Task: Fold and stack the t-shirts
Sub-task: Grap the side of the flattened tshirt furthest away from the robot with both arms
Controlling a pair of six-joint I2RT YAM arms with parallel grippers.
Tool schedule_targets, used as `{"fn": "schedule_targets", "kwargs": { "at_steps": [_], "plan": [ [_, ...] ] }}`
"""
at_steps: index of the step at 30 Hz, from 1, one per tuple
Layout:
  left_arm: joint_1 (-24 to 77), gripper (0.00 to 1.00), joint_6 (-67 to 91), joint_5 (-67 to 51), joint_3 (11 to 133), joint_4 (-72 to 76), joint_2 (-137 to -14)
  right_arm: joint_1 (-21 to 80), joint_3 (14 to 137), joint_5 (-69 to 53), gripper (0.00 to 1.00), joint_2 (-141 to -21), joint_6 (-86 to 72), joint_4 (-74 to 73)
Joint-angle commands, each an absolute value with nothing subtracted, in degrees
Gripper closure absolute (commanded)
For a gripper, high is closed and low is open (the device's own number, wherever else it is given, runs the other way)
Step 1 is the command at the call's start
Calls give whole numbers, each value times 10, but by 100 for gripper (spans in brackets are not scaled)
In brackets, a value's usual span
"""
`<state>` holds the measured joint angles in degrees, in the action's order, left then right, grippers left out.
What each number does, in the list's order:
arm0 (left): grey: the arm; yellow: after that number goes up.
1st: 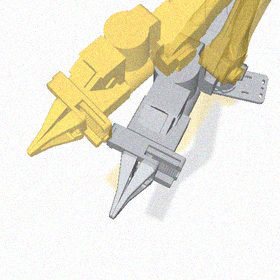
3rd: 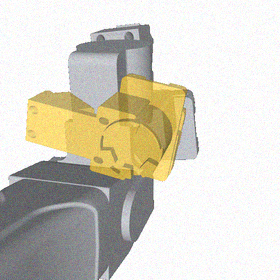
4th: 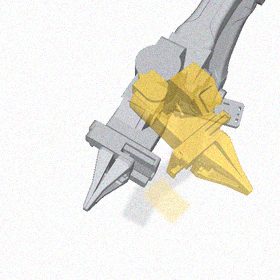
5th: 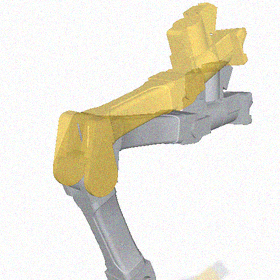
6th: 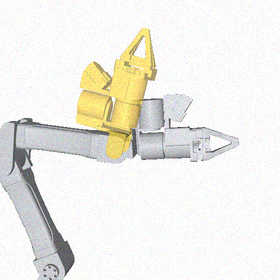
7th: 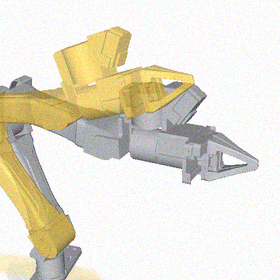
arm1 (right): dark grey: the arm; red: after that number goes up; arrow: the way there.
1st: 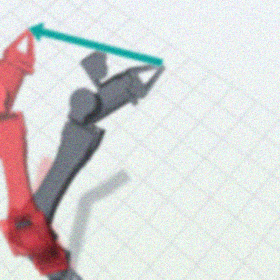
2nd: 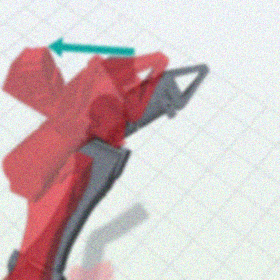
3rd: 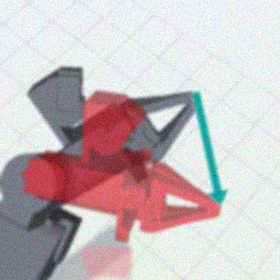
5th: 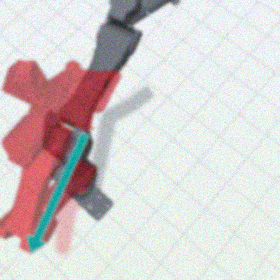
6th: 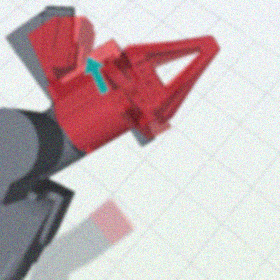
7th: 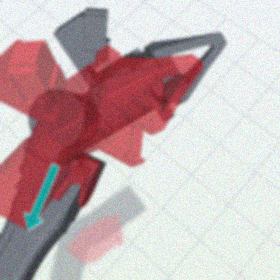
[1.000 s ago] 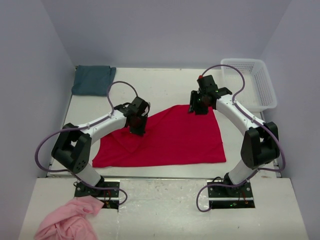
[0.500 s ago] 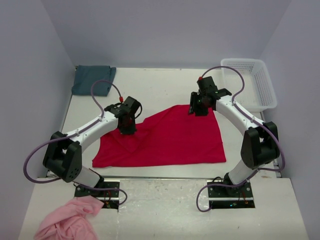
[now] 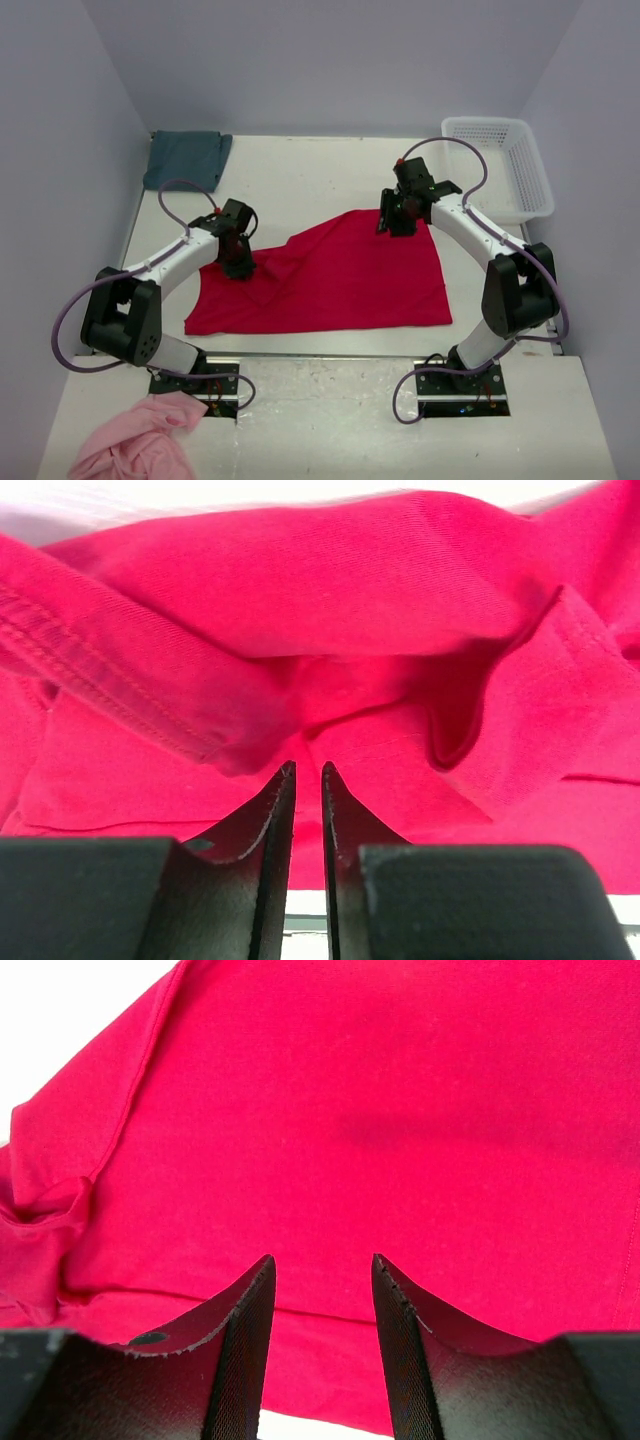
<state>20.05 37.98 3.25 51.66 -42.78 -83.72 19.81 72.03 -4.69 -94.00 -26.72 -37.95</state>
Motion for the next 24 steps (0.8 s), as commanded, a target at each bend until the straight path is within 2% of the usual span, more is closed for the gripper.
{"fn": "schedule_targets", "kwargs": {
  "at_steps": [1,10,24],
  "plan": [
    [200,82,384,7,512,-403,-831,196,724,-58,55,-917,-258,-365],
    [200,77,381,-13,505,-396,-848,196,722,-55,55,-910,-258,-366],
    [200,76,369,-5,518,-389,-890,196,714,-54,54,-904,-259,-362]
  ]
}}
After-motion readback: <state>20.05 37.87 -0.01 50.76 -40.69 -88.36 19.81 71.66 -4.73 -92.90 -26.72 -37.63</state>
